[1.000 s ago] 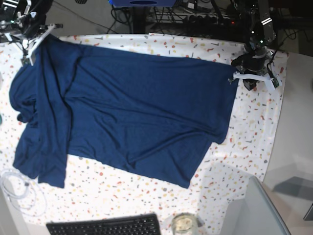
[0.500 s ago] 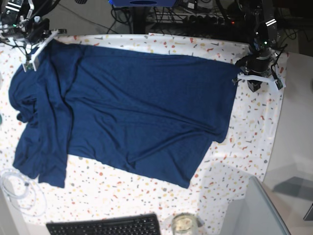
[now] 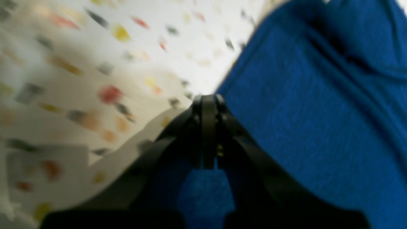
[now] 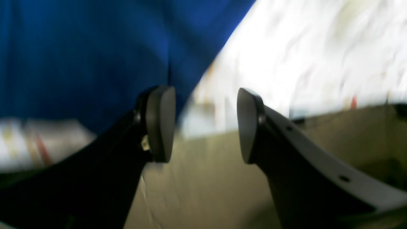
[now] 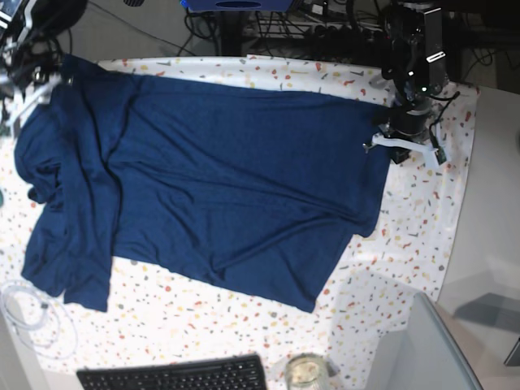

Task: Layout the t-shirt on the table in an organized manner, then fold the t-shirt properly
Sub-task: 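Grasp opposite shirt corners with both grippers and pull them apart, then hold the corners and stretch the shirt taut between both grippers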

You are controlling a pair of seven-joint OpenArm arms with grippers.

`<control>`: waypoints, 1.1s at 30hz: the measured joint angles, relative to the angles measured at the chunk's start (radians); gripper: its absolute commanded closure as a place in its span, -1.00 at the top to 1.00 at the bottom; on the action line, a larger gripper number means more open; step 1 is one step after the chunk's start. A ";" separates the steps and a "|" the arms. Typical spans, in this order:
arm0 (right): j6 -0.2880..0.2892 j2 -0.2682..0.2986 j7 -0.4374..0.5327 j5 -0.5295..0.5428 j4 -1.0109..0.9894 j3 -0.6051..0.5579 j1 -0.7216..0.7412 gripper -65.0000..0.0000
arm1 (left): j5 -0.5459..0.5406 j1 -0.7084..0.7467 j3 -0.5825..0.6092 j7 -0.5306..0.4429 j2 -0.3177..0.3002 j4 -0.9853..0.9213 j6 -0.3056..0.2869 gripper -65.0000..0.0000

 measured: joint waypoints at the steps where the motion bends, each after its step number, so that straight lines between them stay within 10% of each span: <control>1: 0.003 0.014 0.008 0.005 -0.039 0.001 0.035 -0.09 | 0.001 -0.010 0.000 -0.001 0.002 -0.022 0.000 -1.00; 7: -0.006 0.153 0.097 -0.011 -0.369 0.006 0.227 -1.00 | 0.143 -0.009 -0.008 -0.018 0.006 -0.057 0.001 -1.00; 17: -0.038 0.252 0.226 0.005 -0.657 0.003 0.302 -0.98 | 0.177 0.019 -0.063 -0.030 0.007 -0.055 -0.008 -1.00; 33: -0.152 0.244 0.257 -0.005 -0.595 0.000 0.217 -0.98 | 0.177 0.027 -0.066 -0.030 0.008 -0.049 -0.006 -1.00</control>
